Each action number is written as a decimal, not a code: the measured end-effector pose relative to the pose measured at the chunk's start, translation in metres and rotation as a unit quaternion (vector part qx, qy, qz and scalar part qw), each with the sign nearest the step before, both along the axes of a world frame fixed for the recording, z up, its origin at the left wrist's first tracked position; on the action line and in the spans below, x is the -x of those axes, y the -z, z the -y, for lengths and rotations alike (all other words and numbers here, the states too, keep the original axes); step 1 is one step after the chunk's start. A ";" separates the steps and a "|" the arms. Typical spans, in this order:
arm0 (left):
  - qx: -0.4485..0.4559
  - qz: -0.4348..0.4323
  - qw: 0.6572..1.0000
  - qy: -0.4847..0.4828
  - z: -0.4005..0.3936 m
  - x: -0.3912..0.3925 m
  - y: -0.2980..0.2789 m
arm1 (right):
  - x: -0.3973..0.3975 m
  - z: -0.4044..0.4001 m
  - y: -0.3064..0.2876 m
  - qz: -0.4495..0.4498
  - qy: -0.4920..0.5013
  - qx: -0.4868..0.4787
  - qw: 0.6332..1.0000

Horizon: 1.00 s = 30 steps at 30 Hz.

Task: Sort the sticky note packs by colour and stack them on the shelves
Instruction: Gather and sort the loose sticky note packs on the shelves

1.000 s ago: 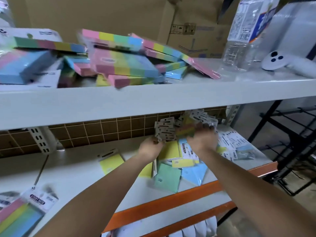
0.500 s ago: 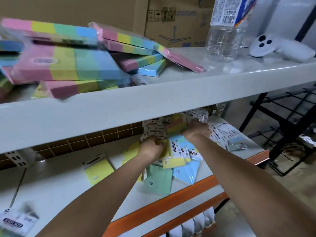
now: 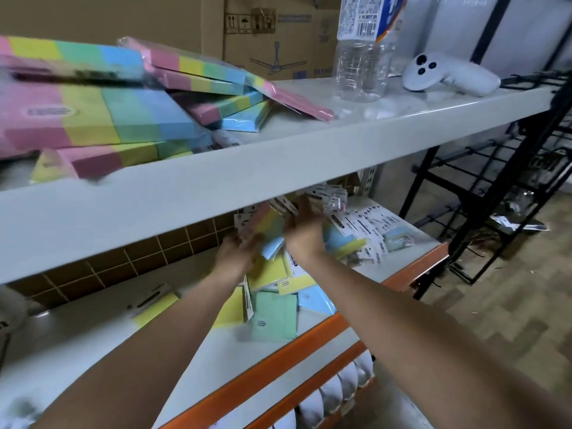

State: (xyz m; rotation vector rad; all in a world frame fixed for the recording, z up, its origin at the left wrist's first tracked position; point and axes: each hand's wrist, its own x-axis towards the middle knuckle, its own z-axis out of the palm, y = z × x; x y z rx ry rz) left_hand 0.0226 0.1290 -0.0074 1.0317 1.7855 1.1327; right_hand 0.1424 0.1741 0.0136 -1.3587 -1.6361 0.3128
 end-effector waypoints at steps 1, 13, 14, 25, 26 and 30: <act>-0.016 0.009 1.000 0.005 0.002 0.003 -0.001 | 0.005 0.004 0.001 0.004 -0.007 -0.012 1.000; 0.006 0.118 0.993 0.013 0.031 0.039 -0.005 | 0.028 0.051 0.007 0.027 -0.046 0.222 0.974; 0.009 0.130 0.991 0.011 0.031 0.039 -0.003 | 0.026 0.052 0.008 0.015 -0.039 0.229 0.973; 0.002 0.177 0.984 0.021 0.013 0.001 -0.013 | -0.050 0.026 0.012 -0.093 0.200 0.297 0.929; 0.003 0.175 0.984 0.022 0.010 -0.002 -0.015 | -0.053 0.021 0.012 -0.085 0.210 0.312 0.923; 0.000 0.168 0.986 0.012 0.002 -0.011 -0.018 | -0.056 0.005 0.013 0.006 0.247 0.343 0.906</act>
